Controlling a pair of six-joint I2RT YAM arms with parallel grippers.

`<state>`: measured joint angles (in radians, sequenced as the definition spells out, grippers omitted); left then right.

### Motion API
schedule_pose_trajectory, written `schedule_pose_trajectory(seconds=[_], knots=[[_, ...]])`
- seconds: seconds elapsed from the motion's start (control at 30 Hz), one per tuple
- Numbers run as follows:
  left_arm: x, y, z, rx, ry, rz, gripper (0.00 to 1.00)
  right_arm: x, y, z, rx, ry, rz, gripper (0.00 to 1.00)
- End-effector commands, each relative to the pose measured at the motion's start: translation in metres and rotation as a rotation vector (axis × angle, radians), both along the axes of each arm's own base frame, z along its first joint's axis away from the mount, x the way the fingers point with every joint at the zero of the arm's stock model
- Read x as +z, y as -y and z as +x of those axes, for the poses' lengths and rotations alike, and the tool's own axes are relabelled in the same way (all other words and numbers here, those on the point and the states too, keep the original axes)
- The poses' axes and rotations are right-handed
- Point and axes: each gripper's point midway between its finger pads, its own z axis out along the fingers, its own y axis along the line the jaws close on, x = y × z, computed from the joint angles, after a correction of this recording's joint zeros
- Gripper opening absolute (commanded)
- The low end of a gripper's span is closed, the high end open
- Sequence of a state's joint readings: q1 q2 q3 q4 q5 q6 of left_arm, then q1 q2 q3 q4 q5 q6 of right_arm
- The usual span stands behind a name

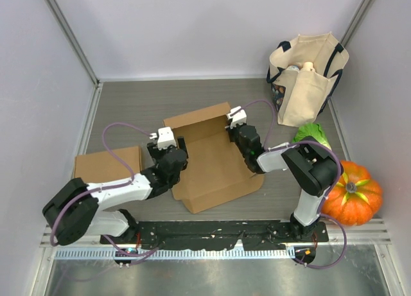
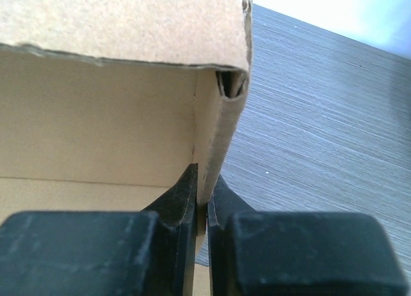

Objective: Fold the paper box

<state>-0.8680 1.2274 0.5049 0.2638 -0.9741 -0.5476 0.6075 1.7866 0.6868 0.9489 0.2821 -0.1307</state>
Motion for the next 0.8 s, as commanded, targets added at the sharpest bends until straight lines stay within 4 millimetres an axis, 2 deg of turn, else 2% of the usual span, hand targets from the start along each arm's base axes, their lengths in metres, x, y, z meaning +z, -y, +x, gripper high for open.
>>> schedule_pose_trajectory(seconds=[0.0,0.07,0.1,0.13,0.17,0.23,0.3,0.33,0.37,0.4,0.5,0.67,0.7,0.73,0.77], knots=[[0.023,-0.001,0.034,0.064,0.096,0.002,0.79,0.0,-0.008,0.005,0.024,0.005,-0.02,0.14],[0.026,0.0,0.042,0.057,0.121,0.02,0.73,-0.002,-0.008,0.006,0.026,0.001,-0.025,0.2],[0.021,0.001,0.045,0.05,0.117,0.045,0.7,-0.001,-0.009,0.007,0.028,0.002,-0.026,0.22],[0.026,0.005,0.048,0.043,0.146,0.033,0.6,0.0,-0.009,0.008,0.03,0.002,-0.025,0.27],[0.025,0.004,0.049,0.037,0.146,0.061,0.56,-0.001,-0.01,0.008,0.03,0.0,-0.029,0.3],[0.024,0.008,0.052,0.024,0.155,0.066,0.42,0.0,-0.012,0.012,0.027,-0.005,-0.036,0.32],[0.023,0.011,0.054,0.006,0.154,0.08,0.35,0.001,-0.011,0.018,0.002,-0.001,-0.037,0.31],[0.024,0.013,0.055,0.0,0.162,0.076,0.27,0.001,-0.011,0.021,-0.008,0.002,-0.036,0.28],[0.024,0.013,0.055,0.0,0.164,0.075,0.24,0.001,-0.01,0.023,-0.017,0.004,-0.035,0.23],[0.024,0.014,0.056,-0.003,0.162,0.076,0.2,0.001,-0.007,0.027,-0.055,0.005,-0.036,0.01],[0.023,0.017,0.059,-0.003,0.172,0.069,0.15,0.002,-0.002,0.03,-0.131,0.025,-0.025,0.01],[0.023,0.024,0.061,-0.025,0.169,0.063,0.09,-0.006,-0.006,0.027,-0.12,0.01,-0.017,0.01],[0.022,0.023,0.061,-0.023,0.167,0.062,0.08,-0.007,-0.003,0.025,-0.123,0.006,-0.009,0.07],[0.022,0.024,0.061,-0.026,0.168,0.062,0.06,0.003,-0.003,0.024,-0.115,0.018,0.035,0.22],[0.022,0.023,0.06,-0.025,0.166,0.065,0.06,0.01,0.0,0.022,-0.119,0.029,0.058,0.33]])
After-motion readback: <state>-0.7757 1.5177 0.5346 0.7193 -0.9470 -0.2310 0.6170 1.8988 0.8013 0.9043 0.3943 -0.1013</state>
